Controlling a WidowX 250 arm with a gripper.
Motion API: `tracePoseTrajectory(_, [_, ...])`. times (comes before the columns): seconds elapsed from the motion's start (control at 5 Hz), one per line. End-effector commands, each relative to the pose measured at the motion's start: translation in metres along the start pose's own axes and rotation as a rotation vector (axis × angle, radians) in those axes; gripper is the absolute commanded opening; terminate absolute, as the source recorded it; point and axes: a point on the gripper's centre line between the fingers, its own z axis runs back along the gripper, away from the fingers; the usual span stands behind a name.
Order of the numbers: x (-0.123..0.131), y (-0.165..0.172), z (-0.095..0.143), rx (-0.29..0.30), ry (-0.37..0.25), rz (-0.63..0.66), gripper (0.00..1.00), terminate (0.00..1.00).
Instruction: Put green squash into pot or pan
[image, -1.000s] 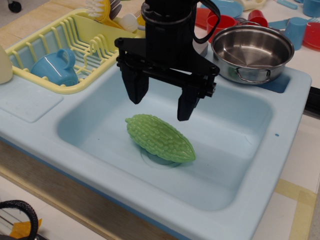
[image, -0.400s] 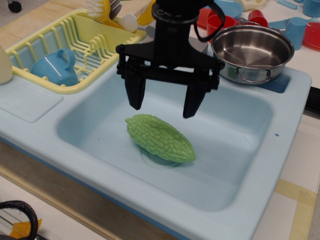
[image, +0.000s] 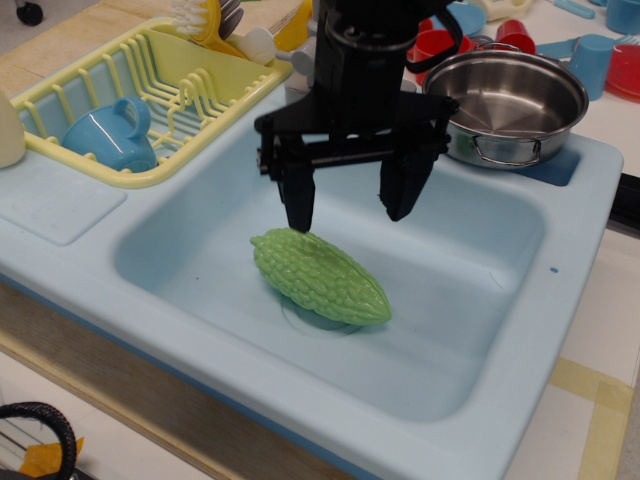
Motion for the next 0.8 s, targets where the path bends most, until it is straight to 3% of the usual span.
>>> tracePoseTrajectory(0.0, [0.004, 0.002, -0.006, -0.061, -0.07, 0.133, 1.0, 0.0])
tracePoseTrajectory(0.2, [0.005, 0.007, -0.021, -0.072, -0.074, 0.179, 1.0, 0.0])
tracePoseTrajectory(0.6, [0.006, 0.007, -0.058, -0.089, 0.007, 0.181, 1.0, 0.0])
